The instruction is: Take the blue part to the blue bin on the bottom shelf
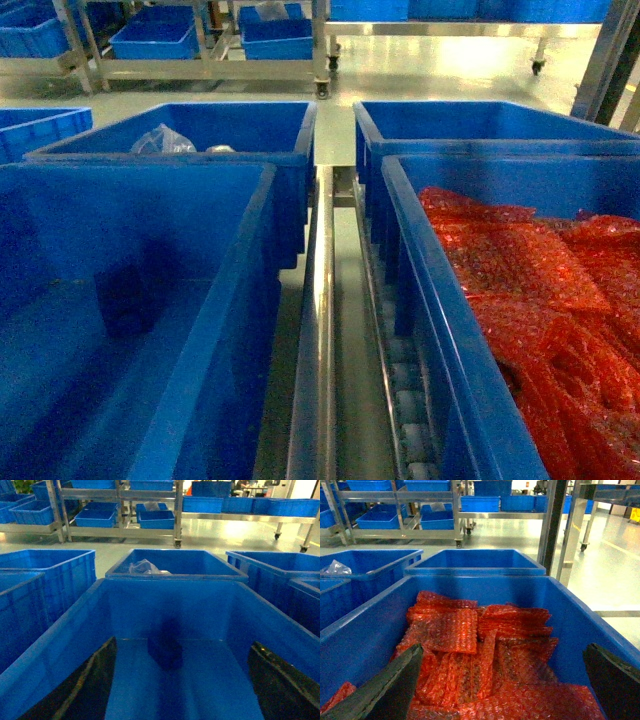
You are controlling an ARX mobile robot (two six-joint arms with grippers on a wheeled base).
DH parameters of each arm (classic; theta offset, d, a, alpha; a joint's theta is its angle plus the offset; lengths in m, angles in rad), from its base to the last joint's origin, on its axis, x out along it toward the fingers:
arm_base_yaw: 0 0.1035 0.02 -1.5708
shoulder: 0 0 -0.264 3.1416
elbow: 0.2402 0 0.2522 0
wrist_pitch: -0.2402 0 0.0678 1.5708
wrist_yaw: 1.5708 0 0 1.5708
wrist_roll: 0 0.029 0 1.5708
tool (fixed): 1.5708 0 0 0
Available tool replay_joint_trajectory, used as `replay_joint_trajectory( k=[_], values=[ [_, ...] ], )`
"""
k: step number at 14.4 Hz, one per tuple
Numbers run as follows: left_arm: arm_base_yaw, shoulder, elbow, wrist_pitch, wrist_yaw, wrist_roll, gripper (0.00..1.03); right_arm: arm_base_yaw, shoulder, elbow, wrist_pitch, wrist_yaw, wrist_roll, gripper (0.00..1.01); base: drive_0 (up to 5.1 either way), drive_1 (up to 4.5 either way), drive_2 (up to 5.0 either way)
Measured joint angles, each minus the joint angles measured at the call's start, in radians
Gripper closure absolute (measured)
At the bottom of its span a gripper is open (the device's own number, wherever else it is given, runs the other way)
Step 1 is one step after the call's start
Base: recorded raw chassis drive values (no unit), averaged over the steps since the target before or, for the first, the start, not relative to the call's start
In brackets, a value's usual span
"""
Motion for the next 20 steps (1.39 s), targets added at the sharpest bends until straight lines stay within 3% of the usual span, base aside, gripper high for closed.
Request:
replay_joint_trajectory(
  k=[1,20],
  values=[
    [0.000,0.000,0.000,0.000,0.000,0.002,0.06,0.000,0.000,0.000,0.000,0.000,0.000,0.03,0.0,0.00,0.0],
    [0.000,0.000,0.000,0.000,0.000,0.003,0.05,0.000,0.000,0.000,0.000,0.000,0.000,0.03,0.0,0.00,0.0]
  ],
)
